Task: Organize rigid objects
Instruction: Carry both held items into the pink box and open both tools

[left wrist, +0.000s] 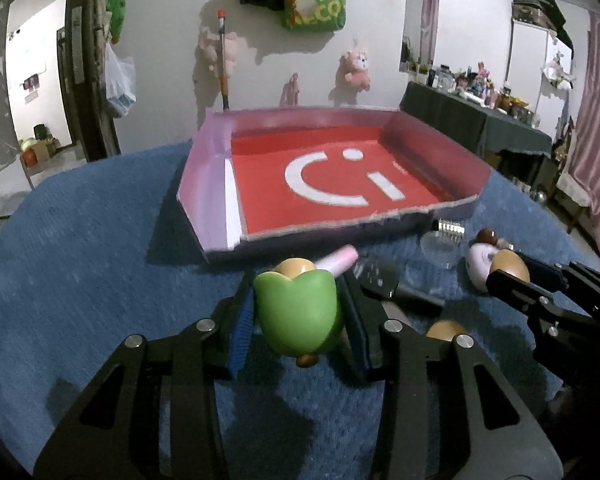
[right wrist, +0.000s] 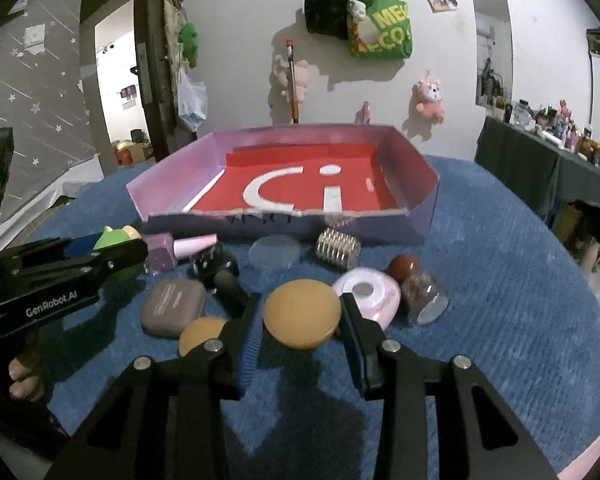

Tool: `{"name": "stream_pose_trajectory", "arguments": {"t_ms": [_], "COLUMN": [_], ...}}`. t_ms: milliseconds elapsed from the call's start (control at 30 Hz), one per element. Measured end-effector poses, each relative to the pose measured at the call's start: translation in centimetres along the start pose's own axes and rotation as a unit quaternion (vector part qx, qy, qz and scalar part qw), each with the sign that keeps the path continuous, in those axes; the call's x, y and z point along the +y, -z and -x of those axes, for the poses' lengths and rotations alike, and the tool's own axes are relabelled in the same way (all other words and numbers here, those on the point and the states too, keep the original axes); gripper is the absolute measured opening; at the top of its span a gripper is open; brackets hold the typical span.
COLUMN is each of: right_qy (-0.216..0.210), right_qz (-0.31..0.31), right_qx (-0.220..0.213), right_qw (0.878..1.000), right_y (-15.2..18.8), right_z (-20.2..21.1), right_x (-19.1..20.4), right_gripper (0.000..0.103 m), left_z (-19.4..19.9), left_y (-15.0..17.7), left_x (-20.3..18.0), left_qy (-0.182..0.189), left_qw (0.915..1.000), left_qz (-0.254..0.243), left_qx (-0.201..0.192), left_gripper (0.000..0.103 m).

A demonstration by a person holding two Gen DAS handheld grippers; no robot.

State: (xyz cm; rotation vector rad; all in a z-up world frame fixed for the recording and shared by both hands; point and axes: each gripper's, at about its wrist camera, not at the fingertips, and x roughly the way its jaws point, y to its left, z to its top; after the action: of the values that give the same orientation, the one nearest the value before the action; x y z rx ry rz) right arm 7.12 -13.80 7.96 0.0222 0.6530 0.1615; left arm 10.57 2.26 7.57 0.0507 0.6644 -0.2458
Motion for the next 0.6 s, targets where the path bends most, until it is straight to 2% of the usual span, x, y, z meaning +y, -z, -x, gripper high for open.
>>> {"name": "stream_pose_trajectory", "arguments": {"t_ms": [200, 300, 367, 500, 600], "right_qy": [0.003, 0.009, 0.008, 0.001, 0.000], "right_qz": [0.017, 0.020, 0.020, 0.018, 0.026], "right_qx": [-0.023, -0.028, -0.021, 0.015, 0.051], "right_qw": [1.000, 0.999, 1.000, 1.000, 0.998], "right_y": [-3.5, -5.6, -7.2, -9.8, -11.0], "right_z": [-0.5, -1.3, -2.4, -5.3, -8.0], "right_x": [-0.8, -1.4, -2.1, -3.4, -4.1], "right_gripper": [0.040, 0.040, 0.040, 0.040, 0.040], "left_z": [0.3, -0.3, -1.1, -4.2, -6.6], "left_y": [-3.2, -5.0, -6.0, -7.9, -8.6], "left_x": [0.1, 0.3, 0.5, 1.2, 1.2], "left_qy": [-0.008, -0.012, -0.009, 0.022, 0.031], "left_qw": [0.9989, 0.9984, 0.9989, 0.9997, 0.9987], "left_qz": [0.002, -0.001, -0.001, 0.011, 0.008], "left_qx": [-0.047, -0.054, -0.047, 0.003, 0.039], "left_gripper": [0.038, 0.038, 0.038, 0.038, 0.038]}}
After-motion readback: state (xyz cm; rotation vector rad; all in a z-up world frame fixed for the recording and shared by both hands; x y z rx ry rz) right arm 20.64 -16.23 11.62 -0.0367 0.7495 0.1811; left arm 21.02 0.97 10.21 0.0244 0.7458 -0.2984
